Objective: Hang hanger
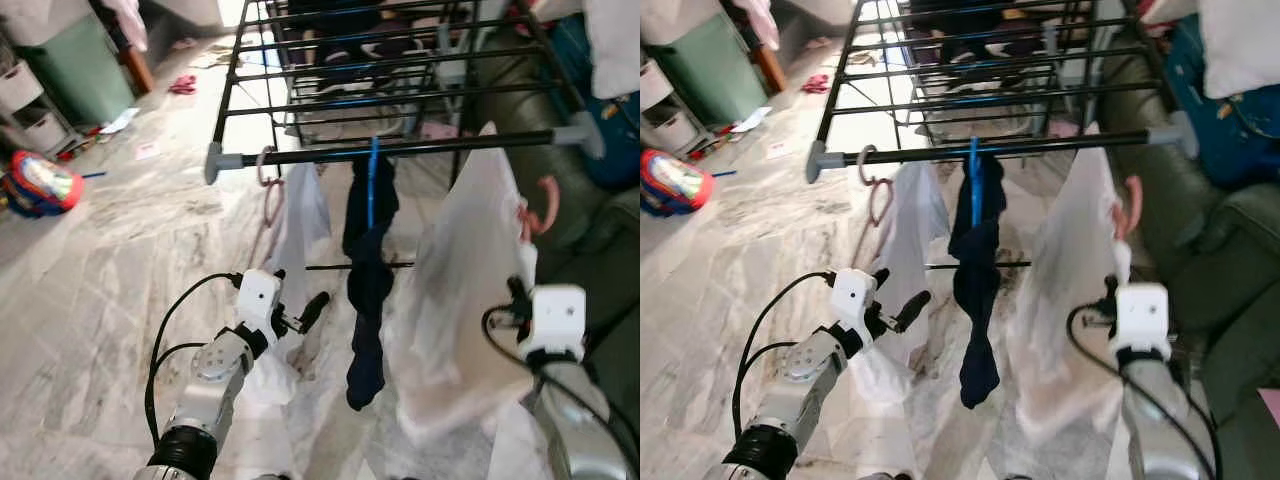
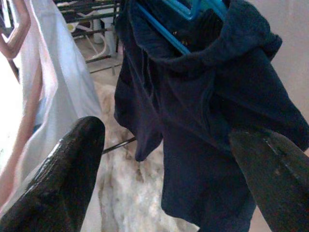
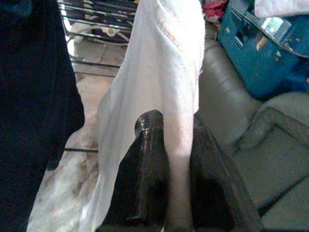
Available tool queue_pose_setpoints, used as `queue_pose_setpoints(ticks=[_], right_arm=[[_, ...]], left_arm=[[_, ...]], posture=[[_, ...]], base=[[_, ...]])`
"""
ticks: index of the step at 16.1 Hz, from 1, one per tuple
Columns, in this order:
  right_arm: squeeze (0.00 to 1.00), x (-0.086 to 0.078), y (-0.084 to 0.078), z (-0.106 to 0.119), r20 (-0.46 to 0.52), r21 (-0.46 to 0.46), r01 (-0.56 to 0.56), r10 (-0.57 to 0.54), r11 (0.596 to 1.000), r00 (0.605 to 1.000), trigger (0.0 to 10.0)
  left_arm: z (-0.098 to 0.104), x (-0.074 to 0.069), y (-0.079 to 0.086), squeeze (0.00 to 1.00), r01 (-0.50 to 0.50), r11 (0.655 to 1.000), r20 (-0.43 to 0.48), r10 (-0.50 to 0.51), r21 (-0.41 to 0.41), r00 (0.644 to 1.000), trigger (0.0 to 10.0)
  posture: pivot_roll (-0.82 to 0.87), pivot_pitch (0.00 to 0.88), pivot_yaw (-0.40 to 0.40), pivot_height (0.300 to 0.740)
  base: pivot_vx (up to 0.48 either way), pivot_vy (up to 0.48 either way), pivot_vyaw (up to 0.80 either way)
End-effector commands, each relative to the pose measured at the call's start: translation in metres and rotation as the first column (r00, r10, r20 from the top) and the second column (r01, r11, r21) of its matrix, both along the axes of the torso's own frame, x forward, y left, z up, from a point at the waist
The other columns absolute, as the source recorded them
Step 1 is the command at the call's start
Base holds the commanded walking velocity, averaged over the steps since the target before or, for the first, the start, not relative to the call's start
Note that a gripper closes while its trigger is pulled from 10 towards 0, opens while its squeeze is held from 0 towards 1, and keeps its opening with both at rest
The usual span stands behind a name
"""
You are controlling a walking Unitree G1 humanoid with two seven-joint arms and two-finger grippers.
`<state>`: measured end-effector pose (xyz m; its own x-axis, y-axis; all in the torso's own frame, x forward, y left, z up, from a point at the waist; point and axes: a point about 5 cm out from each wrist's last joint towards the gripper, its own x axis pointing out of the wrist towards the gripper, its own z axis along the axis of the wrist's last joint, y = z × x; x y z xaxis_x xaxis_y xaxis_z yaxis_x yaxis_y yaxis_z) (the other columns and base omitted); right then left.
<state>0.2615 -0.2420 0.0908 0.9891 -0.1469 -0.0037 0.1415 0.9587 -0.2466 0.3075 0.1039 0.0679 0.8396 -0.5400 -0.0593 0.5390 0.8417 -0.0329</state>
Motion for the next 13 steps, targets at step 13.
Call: queue_pose_setpoints(ticks=[13], right_arm=[[0.00,-0.049,0.037,-0.013,-0.075,0.062,0.090,-0.086,0.994,0.994,10.0]], left_arm=[[-0.007,0.007,-0.006,0.00,-0.070,0.997,-0.015,0.070,0.037,0.997,10.0]], posture=[[-0.15,0.115,0.079,0.740]], base=[[0.000,0.000,0.00]])
